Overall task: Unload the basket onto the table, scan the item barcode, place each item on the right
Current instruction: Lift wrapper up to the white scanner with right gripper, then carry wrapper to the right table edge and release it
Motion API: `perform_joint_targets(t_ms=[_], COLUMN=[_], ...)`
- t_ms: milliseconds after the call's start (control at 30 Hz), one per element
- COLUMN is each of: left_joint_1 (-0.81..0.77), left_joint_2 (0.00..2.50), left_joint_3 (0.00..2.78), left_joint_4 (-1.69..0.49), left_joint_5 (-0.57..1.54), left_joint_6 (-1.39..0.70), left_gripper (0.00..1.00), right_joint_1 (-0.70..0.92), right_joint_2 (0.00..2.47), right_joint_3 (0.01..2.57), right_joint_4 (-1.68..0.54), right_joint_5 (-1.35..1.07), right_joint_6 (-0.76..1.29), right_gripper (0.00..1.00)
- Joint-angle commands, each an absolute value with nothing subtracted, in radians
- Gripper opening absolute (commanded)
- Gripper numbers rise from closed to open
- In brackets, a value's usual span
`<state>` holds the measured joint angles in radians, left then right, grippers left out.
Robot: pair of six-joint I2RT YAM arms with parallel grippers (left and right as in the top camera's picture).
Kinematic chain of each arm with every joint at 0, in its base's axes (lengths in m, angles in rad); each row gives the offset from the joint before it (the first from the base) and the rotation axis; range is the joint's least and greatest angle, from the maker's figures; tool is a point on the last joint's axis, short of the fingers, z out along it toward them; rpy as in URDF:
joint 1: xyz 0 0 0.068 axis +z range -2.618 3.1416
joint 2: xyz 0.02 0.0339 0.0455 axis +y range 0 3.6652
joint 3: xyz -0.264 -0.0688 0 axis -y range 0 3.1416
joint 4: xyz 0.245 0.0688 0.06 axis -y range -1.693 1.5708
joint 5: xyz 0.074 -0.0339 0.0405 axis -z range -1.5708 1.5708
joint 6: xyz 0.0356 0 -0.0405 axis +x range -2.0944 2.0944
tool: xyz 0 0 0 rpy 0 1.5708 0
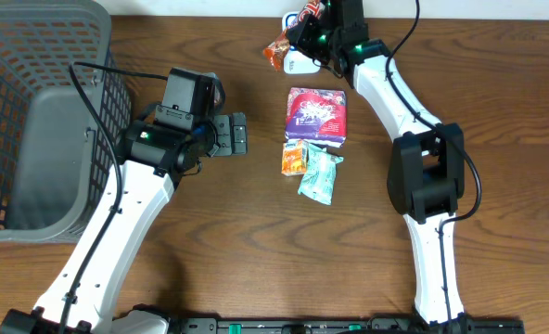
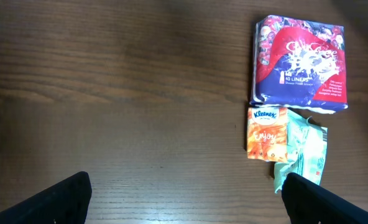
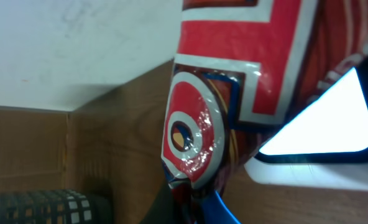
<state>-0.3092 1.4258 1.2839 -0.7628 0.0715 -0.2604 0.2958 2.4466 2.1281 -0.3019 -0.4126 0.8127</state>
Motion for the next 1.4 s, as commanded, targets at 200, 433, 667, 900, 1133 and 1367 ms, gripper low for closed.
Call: perform_joint_targets(t_ms=[200,433,667,900,1133,1367], left_joint_1=[-0.306,-0.306,-0.306,-0.306,-0.306,-0.306], left_joint_2=[1.431,1.431,1.431,1.431,1.431,1.431], left_joint_3=[1.297,1.297,1.297,1.297,1.297,1.297], left_joint_4=[-0.767,-0.767,-0.767,-0.767,-0.767,-0.767], left_joint_5=[0.059,0.059,0.059,0.059,0.059,0.059], left_joint_6=[-0.251,-0.251,-0.251,-0.251,-0.251,-0.251], left_gripper=[0.98,0.98,0.98,0.98,0.98,0.98], right_joint_1=[0.229,0.039,-0.192,-0.377,-0.476,-0.425], right_joint_2=[2.36,2.251,2.23,2.244,2.244,2.244], right_joint_3=[2.215,2.245,2.238,2.224,2.224,2.223], right_joint_4=[-0.435,-0.707,-1.045,-1.196,-1.226,-1.232], right_joint_5=[-0.42,-0.397,-0.195,0.138,-0.191,-0.426], right_joint_6=[0.716,0.555,0.263,0.175,0.231,0.231], right_gripper=[0.01,0.01,0.01,0.99,0.99,0.99])
